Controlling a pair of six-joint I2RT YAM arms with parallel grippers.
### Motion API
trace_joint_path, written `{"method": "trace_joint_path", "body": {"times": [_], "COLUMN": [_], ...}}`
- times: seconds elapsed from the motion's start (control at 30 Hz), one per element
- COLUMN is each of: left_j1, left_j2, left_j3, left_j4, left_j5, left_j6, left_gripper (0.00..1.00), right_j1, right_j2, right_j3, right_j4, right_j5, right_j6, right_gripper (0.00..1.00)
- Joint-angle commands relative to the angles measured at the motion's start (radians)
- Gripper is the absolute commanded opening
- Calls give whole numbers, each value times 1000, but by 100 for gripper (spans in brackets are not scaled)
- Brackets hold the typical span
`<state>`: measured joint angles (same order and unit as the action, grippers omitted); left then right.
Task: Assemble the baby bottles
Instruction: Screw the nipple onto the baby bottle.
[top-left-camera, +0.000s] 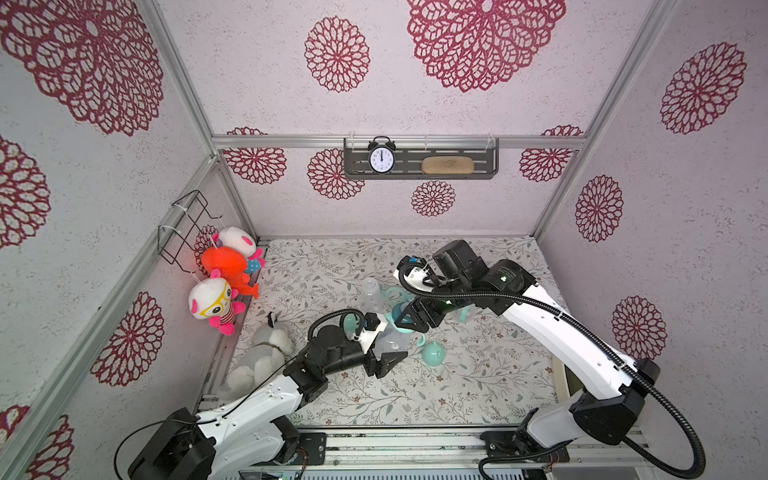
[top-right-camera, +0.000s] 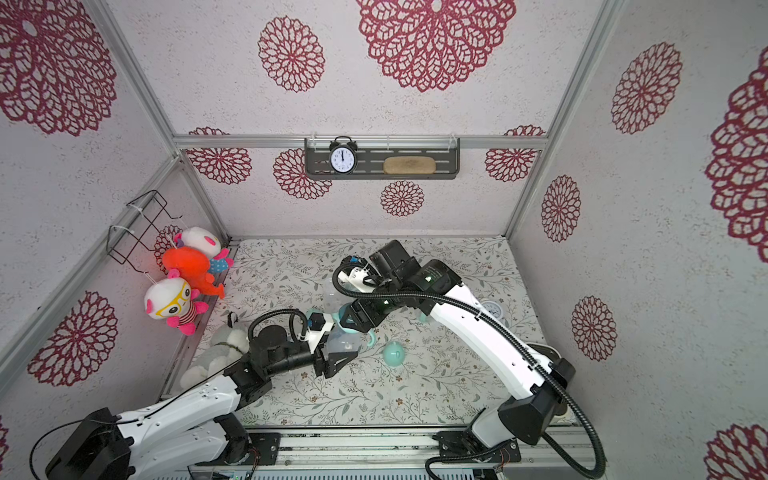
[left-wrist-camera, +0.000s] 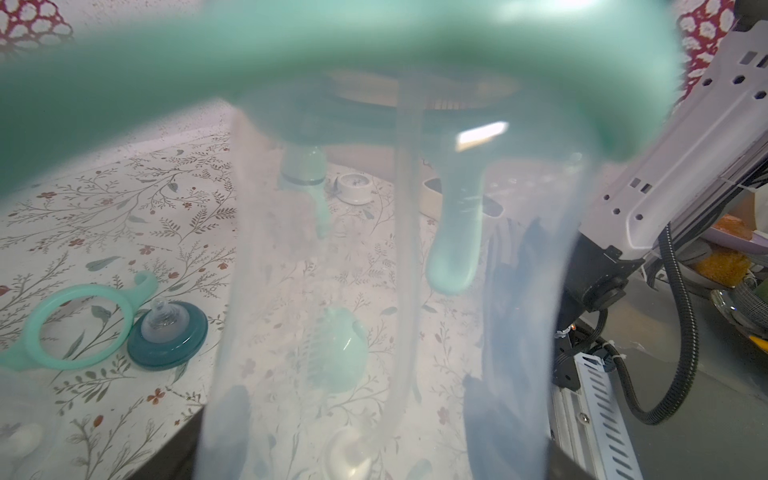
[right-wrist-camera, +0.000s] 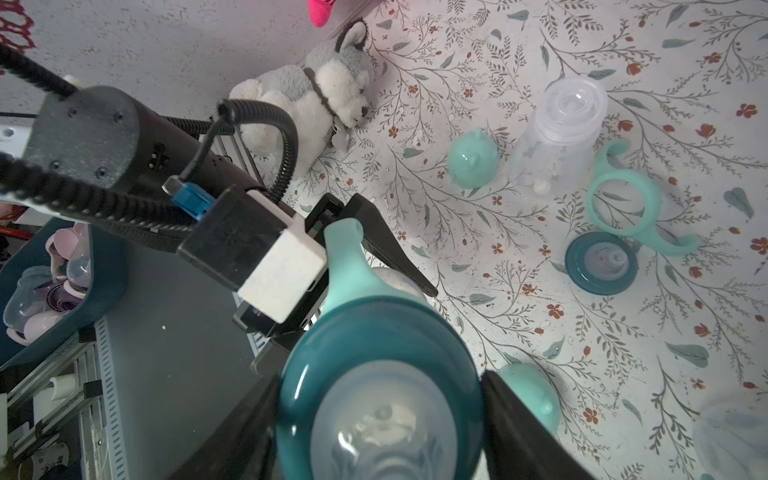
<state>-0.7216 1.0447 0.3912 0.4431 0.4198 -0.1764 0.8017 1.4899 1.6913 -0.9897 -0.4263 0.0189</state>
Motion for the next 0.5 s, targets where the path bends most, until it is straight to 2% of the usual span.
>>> {"method": "trace_joint_path", "body": {"times": [0.0, 0.13, 0.17, 0.23, 0.47], "left_j1": [4, -24, -36, -69, -230], "left_j2": [-10, -37, -36, -42, -5], "left_j3": [44, 36, 31, 21, -26], "left_j4": [33, 54, 61, 86, 250], "left_j5": [-93, -222, -262, -359, -650], "left_j6": [4, 21, 35, 60, 181], "left_gripper": [0, 0, 0, 0, 0], "right_j1": [4, 6, 5, 5, 4], "right_j2": [1, -25, -33, -43, -78], "right_j3": [-23, -69, -80, -93, -147], "right_j4": [7, 59, 74, 90, 184], "right_j5": [-30, 10, 31, 63, 203], "right_j6": [50, 200, 255, 353, 716], "right_gripper": [52, 38, 27, 11, 6]}}
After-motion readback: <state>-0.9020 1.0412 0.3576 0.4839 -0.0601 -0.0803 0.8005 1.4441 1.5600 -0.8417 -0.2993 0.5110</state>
